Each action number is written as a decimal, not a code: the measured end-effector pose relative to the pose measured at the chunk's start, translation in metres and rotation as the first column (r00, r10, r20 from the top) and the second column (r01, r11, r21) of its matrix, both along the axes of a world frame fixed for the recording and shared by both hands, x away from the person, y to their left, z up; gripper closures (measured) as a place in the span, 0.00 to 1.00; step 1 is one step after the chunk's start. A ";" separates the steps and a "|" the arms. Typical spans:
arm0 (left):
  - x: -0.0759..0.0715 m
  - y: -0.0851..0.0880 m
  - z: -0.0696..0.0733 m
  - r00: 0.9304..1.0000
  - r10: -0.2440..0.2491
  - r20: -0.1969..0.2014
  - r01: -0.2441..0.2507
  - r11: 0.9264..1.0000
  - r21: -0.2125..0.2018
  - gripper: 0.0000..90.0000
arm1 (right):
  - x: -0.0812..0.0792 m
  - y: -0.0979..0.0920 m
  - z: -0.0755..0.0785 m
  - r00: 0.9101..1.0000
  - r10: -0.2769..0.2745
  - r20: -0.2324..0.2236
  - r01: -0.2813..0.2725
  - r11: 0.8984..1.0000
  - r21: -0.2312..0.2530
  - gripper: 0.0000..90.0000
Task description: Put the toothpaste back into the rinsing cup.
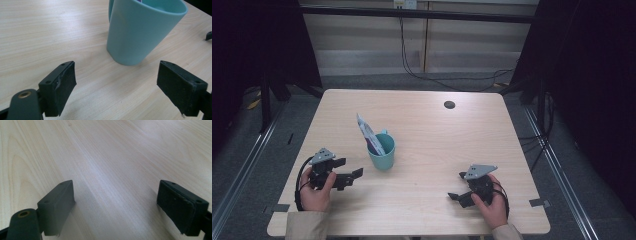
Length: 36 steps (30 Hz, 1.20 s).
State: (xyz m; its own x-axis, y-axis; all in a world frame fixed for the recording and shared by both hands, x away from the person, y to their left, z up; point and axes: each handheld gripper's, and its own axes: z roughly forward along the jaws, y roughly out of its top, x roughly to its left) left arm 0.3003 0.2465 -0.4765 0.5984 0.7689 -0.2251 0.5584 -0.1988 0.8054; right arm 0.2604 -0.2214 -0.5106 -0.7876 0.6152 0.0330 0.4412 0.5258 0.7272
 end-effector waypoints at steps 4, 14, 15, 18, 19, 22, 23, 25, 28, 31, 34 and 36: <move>-0.001 0.001 -0.004 1.000 0.000 -0.006 0.000 1.000 0.015 0.17 | 0.000 0.000 0.000 1.000 0.000 0.000 0.000 1.000 0.000 0.15; -0.001 0.001 -0.013 1.000 0.009 -0.022 -0.007 0.998 0.066 0.17 | 0.000 0.000 0.000 1.000 0.000 0.000 0.000 1.000 0.000 0.15; -0.001 0.001 -0.014 1.000 0.009 -0.025 -0.008 0.998 0.065 0.17 | 0.000 0.000 0.000 1.000 0.000 0.000 0.000 1.000 0.000 0.15; -0.001 0.001 -0.017 1.000 0.018 -0.023 -0.016 0.996 0.089 0.17 | 0.000 0.000 0.000 1.000 0.000 0.000 0.000 1.000 0.000 0.15; -0.001 0.001 -0.018 1.000 0.020 -0.022 -0.017 0.995 0.096 0.17 | 0.000 0.000 0.000 1.000 0.000 0.000 0.000 1.000 0.000 0.15; -0.001 0.001 -0.020 0.999 0.019 -0.025 -0.017 0.994 0.105 0.17 | 0.000 0.000 0.000 1.000 0.000 0.000 0.000 1.000 0.000 0.15; -0.001 0.001 -0.020 1.000 0.019 -0.024 -0.017 0.994 0.109 0.17 | 0.000 0.000 0.000 1.000 0.000 0.000 0.000 1.000 0.000 0.15; -0.002 0.001 -0.021 0.999 0.025 -0.025 -0.022 0.993 0.116 0.17 | 0.000 0.000 0.000 1.000 0.000 -0.001 0.000 1.000 0.000 0.15; -0.002 0.001 -0.023 1.000 0.019 -0.025 -0.016 0.991 0.131 0.17 | 0.000 0.000 0.000 1.000 -0.001 -0.001 0.001 1.000 0.000 0.15; -0.002 0.001 -0.025 0.999 0.021 -0.027 -0.017 0.990 0.143 0.17 | 0.000 0.000 0.000 1.000 0.000 0.000 0.000 1.000 0.000 0.15; -0.002 0.001 -0.027 0.999 0.017 -0.035 -0.011 0.988 0.156 0.17 | 0.000 0.000 0.000 1.000 0.000 -0.001 0.000 1.000 0.000 0.15; -0.003 0.001 -0.029 0.999 0.021 -0.040 -0.014 0.986 0.164 0.17 | 0.000 0.000 0.000 1.000 0.000 0.000 0.000 1.000 0.000 0.15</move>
State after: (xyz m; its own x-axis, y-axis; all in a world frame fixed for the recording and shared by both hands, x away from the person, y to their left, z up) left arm 0.2977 0.2478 -0.5059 0.5776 0.8074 -0.1201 0.5954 -0.3160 0.7387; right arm 0.2604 -0.2214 -0.5106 -0.7875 0.6155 0.0332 0.4415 0.5257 0.7272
